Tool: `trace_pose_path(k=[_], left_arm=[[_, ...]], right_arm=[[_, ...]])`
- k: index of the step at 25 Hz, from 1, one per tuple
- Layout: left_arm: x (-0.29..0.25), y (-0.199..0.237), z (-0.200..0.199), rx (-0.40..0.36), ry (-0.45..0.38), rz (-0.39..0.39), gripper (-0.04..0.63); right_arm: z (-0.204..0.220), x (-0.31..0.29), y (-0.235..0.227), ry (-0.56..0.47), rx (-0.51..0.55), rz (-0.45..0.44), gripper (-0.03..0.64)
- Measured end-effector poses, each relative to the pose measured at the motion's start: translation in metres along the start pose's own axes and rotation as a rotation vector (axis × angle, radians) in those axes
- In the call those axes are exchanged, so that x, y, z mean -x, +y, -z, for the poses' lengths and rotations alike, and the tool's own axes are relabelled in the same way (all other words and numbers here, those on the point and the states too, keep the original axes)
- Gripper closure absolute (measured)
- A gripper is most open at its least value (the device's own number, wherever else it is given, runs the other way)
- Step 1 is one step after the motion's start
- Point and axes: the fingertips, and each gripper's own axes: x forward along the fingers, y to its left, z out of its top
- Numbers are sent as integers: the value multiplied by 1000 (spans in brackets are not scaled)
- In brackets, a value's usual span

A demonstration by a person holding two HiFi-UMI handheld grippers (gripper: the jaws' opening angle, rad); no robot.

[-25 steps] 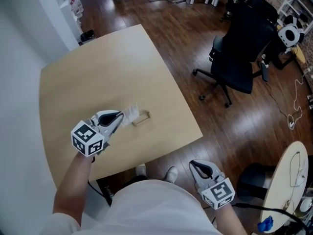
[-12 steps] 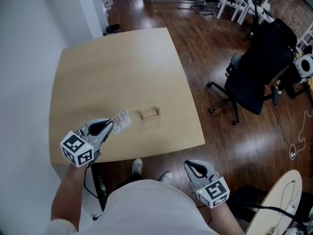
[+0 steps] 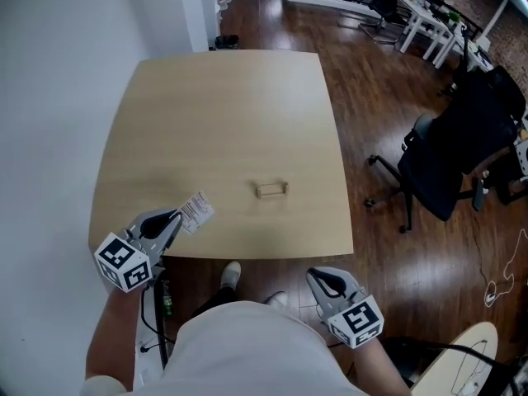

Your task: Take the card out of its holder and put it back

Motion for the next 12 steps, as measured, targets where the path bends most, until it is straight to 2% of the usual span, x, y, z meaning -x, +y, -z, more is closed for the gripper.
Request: trace_pose_path(k=[6, 9, 12], left_arm=[[3, 4, -3, 31, -26, 5, 578], [-9, 0, -9, 24, -24, 42, 578], [-27, -1, -16, 3, -10, 111, 578]], right_arm=[[-5, -3, 1, 4, 20, -12, 602], [-3, 3, 0, 3, 15, 5, 602], [0, 10, 1, 6, -10, 46, 601]])
